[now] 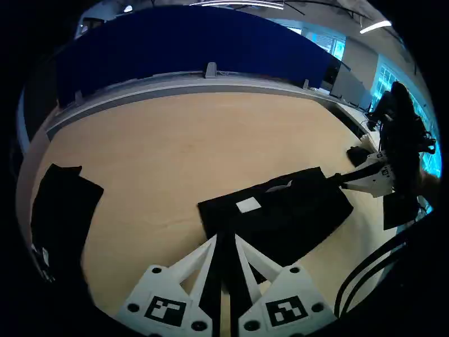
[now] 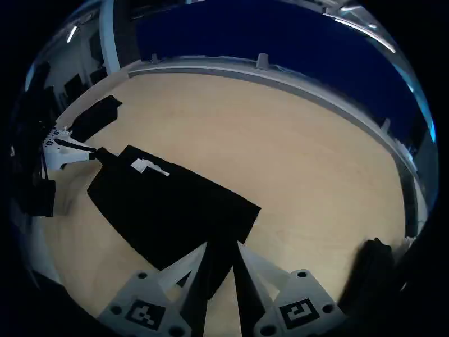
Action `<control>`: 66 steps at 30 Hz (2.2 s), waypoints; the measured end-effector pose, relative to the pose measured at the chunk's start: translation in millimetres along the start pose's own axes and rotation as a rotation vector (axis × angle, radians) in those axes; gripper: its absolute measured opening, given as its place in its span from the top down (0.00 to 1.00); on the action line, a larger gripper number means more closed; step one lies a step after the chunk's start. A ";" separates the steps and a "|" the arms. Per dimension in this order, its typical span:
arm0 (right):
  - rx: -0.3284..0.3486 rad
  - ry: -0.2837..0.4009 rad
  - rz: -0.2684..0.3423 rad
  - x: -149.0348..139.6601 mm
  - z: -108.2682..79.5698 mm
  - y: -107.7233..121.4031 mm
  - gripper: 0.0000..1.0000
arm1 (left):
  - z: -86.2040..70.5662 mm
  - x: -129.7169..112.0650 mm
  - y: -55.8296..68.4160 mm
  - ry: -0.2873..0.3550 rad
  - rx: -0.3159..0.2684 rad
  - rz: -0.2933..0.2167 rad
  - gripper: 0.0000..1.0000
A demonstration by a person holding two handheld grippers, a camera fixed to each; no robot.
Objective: Fold towel
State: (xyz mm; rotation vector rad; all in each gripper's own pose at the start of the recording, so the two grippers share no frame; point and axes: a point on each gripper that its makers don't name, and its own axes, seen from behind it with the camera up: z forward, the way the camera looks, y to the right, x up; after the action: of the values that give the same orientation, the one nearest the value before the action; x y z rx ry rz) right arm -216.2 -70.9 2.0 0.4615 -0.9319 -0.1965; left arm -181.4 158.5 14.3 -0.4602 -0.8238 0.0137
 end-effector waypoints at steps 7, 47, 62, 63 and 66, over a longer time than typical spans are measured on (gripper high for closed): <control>-0.043 0.005 0.015 0.7 8.6 9.7 0.48 | 12.5 -2.8 -7.4 -0.012 0.019 0.004 0.92; -0.064 0.034 0.082 -30.8 -26.9 4.4 0.00 | -28.2 -25.0 -9.9 -0.012 0.060 -0.015 0.09; -0.034 0.040 0.040 -38.0 -32.4 -4.5 0.00 | -51.7 -39.4 -16.1 0.001 0.096 -0.048 0.09; -0.027 0.039 0.031 -38.5 -31.7 -6.3 0.00 | -53.8 -40.8 -16.7 0.002 0.100 -0.050 0.09; -0.004 0.034 0.003 -40.2 -29.4 -12.0 0.00 | -61.1 -45.9 -18.3 0.003 0.112 -0.056 0.09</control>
State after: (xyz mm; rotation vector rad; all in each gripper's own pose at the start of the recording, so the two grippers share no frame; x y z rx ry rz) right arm -215.7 -58.4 -47.7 0.4584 -0.8992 -0.1870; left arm -172.4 109.6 -46.5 -0.3309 -0.8285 0.0070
